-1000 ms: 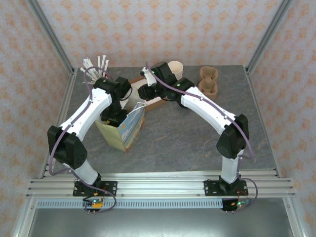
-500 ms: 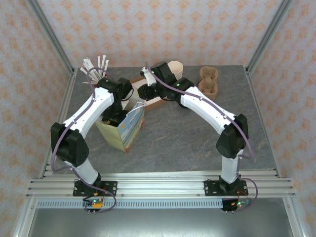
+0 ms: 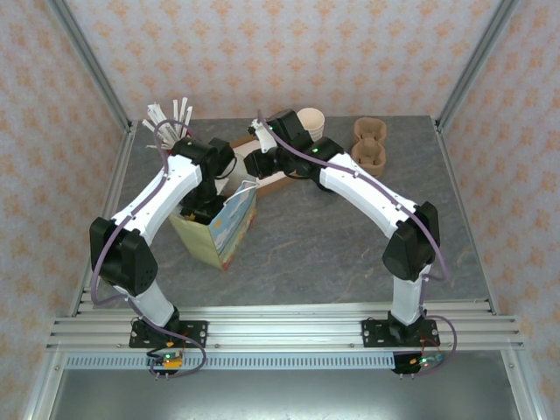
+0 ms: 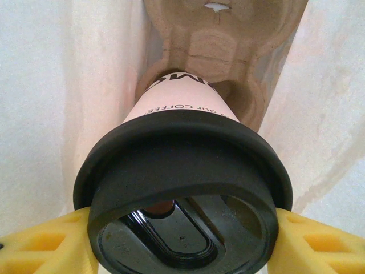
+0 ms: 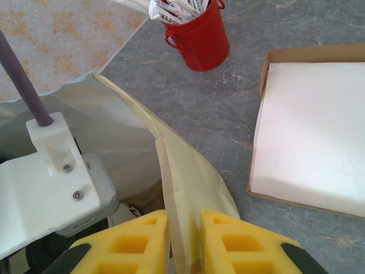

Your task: Pack the takeout coffee

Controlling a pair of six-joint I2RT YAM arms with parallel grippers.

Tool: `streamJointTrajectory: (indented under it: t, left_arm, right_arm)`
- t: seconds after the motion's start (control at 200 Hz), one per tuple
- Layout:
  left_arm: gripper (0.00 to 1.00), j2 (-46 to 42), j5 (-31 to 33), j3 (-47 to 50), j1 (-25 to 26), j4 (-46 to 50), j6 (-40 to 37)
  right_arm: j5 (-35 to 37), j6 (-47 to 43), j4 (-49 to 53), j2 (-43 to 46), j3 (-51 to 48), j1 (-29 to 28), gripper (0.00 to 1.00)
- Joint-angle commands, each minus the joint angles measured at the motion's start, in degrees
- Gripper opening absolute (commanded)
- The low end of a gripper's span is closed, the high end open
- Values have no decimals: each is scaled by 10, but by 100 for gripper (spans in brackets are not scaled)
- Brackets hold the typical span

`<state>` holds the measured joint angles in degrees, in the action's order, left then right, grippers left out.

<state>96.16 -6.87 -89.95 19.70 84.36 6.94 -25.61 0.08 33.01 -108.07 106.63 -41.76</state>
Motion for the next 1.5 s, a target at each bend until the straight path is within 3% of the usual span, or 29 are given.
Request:
streamJointTrajectory:
  t: [0.0, 1.496]
  left_arm:
    - [31, 5, -6, 2, -3, -22, -10]
    - [30, -15, -13, -16, -3, 11, -27]
  right_arm:
    - [13, -6, 28, -12, 8, -4, 21]
    - [12, -5, 28, -15, 12, -4, 21]
